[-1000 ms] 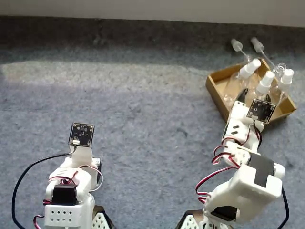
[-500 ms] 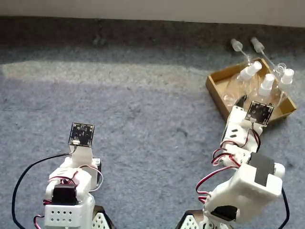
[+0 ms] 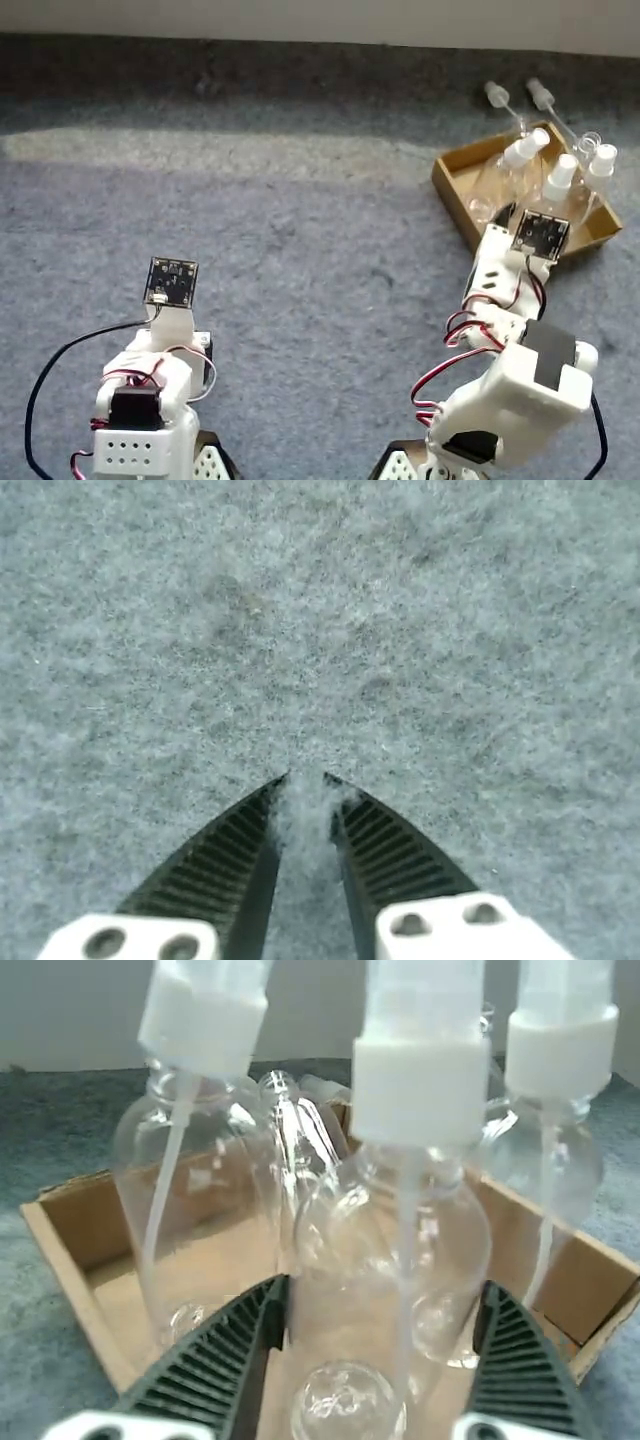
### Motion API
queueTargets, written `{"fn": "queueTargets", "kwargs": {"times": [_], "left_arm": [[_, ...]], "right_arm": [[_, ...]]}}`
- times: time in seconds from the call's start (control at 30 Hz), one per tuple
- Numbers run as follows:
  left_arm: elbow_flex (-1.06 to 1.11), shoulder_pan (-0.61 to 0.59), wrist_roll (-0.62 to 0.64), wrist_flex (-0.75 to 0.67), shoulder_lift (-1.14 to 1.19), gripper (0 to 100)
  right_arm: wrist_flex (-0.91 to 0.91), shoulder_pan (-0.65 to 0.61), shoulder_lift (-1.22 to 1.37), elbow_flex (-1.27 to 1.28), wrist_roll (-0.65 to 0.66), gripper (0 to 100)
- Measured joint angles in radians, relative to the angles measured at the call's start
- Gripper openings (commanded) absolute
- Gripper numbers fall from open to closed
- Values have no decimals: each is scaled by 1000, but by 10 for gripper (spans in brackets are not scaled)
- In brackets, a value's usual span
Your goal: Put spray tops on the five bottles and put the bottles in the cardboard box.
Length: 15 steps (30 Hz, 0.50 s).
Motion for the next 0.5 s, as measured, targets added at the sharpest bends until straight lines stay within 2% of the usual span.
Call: {"fn": "queueTargets", "kwargs": {"times": [0.5], "left_arm": [[0,0,0,0,0,5]], "right_arm": [[551,-2,-456,2,0,251]]}}
